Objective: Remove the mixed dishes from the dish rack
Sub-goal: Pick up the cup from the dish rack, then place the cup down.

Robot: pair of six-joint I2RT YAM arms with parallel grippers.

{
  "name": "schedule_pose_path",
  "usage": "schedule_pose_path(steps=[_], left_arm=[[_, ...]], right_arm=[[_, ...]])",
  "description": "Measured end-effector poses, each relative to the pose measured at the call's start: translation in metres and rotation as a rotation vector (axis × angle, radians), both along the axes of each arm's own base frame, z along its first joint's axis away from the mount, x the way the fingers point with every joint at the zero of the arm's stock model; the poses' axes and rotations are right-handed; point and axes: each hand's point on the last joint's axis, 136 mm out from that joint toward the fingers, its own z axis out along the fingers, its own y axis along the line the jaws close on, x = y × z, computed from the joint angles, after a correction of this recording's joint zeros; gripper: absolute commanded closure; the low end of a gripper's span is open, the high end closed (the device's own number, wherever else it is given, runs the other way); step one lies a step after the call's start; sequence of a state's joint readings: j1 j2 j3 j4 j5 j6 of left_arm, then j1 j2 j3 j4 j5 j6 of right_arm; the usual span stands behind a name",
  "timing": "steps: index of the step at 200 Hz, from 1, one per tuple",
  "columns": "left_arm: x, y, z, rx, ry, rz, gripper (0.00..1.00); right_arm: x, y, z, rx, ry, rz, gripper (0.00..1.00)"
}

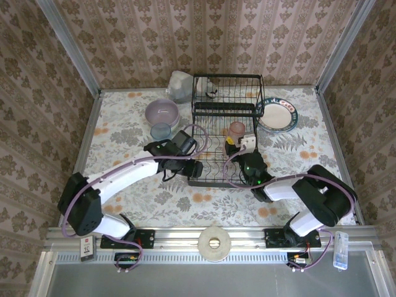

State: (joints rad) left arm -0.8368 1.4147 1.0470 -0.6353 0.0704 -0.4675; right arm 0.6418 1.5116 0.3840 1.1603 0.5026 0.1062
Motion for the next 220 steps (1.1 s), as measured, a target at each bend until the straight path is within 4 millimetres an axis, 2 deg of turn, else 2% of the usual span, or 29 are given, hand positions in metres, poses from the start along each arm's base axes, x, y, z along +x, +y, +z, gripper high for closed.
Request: schedule_pose_path(steps=[29,51,77,109,122,160,183,220], left_arm=[[0.003,-0.001,0.03,-0.088,-0.101,-0.01,0.34],[0.003,-0.001,0.045,-0.152,-0.171,-0.017,0.34],[0.005,-0.003,0.052,-0.228,-0.251,-0.027,0.33],[0.006,-0.009,0.051,-0.322,-0.345,-0.056,0.31],[0.007,-0.013,0.05,-0.358,-0.381,-0.072,0.25],[0.002,-0.03,0.051,-0.476,-0.505,-0.162,0.21],[0.001,-0.043,0.062,-0.538,-0.581,-0.218,0.01],[0.002,-0.064,0.084,-0.638,-0.718,-0.287,0.0]], right_arm=[[0.0,-0.008,0.009,0.053,0.003,-0.014,0.58],[-0.003,-0.013,0.016,0.086,0.015,-0.02,0.57],[-0.009,-0.021,0.029,0.158,0.022,-0.027,0.57],[-0.018,-0.038,0.042,0.246,0.046,-0.051,0.57],[-0.021,-0.047,0.047,0.289,0.055,-0.063,0.57],[-0.033,-0.067,0.054,0.405,0.098,-0.085,0.57],[-0.039,-0.072,0.053,0.471,0.145,-0.087,0.57],[-0.048,-0.081,0.059,0.606,0.196,-0.087,0.58]])
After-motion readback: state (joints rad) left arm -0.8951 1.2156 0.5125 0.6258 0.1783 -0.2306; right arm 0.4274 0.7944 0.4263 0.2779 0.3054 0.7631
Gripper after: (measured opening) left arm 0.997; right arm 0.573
